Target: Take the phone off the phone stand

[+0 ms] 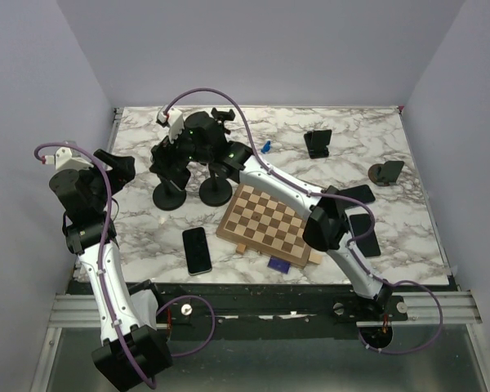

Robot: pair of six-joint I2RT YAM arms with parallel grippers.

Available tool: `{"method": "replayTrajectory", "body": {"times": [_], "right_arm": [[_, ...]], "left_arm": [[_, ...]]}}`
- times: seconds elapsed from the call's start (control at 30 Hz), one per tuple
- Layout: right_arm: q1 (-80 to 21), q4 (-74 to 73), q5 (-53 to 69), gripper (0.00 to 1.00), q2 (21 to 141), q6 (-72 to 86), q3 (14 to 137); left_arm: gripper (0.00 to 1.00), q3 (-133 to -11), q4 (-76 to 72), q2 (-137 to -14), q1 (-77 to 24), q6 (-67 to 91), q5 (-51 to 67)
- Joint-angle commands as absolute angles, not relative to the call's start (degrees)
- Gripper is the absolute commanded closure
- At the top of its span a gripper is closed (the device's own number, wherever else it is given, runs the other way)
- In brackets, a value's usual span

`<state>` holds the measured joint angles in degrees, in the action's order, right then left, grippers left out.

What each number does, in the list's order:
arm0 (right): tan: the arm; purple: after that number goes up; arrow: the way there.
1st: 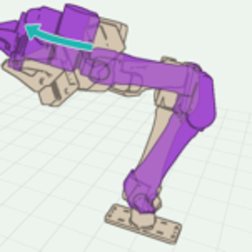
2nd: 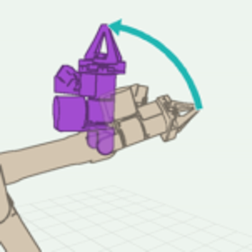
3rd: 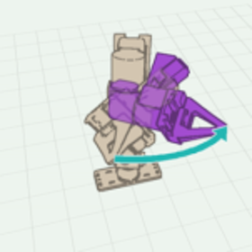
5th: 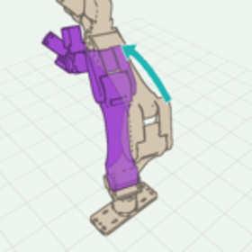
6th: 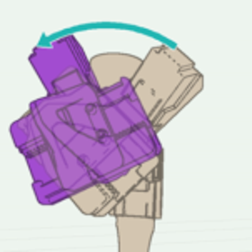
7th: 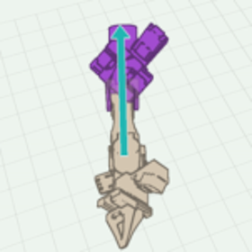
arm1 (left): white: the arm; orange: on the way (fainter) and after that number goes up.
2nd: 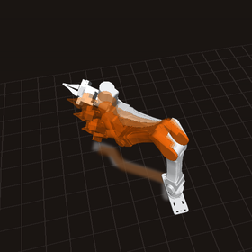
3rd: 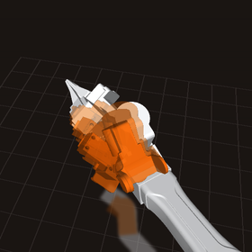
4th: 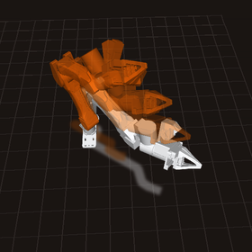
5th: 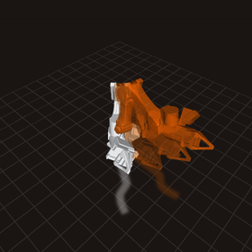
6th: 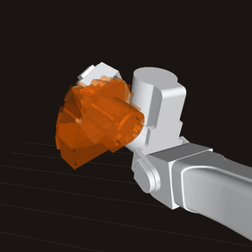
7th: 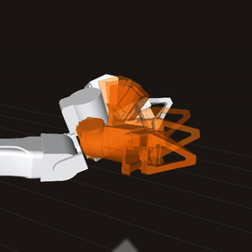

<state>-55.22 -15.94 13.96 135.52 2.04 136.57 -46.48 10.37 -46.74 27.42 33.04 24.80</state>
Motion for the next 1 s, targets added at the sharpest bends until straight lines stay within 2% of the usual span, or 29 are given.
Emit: {"method": "replayTrajectory", "body": {"times": [0.0,0.13,0.3,0.47,0.67,0.9,0.97], "right_arm": [[-55.7,-14.7,13.7,0.0,138.4,1.0,140.0],[-56.0,-14.4,12.5,0.05,139.0,0.7,140.6],[-56.2,-13.8,7.8,0.25,139.0,0.9,140.4],[-56.2,-13.2,3.8,0.55,138.8,1.3,139.7],[-56.1,-11.3,0.7,0.99,135.9,4.0,136.5],[-52.8,-12.3,8.0,0.99,134.2,16.1,135.5],[-51.8,-11.2,9.8,0.99,133.0,19.1,133.3]], "left_arm": [[0.14,-45.7,8.9,-46.5,27.9,33.7,26.5],[0.14,-45.5,8.6,-46.6,27.9,33.9,26.8],[0.14,-44.9,7.7,-46.6,28.0,34.3,27.6],[0.14,-44.3,6.9,-47.0,28.0,34.8,28.5],[0.15,-43.7,6.2,-47.8,27.5,35.3,29.3],[0.16,-45.6,13.5,-46.8,20.7,30.4,21.7],[0.21,-43.5,13.2,-45.5,20.4,30.9,21.9]]}}
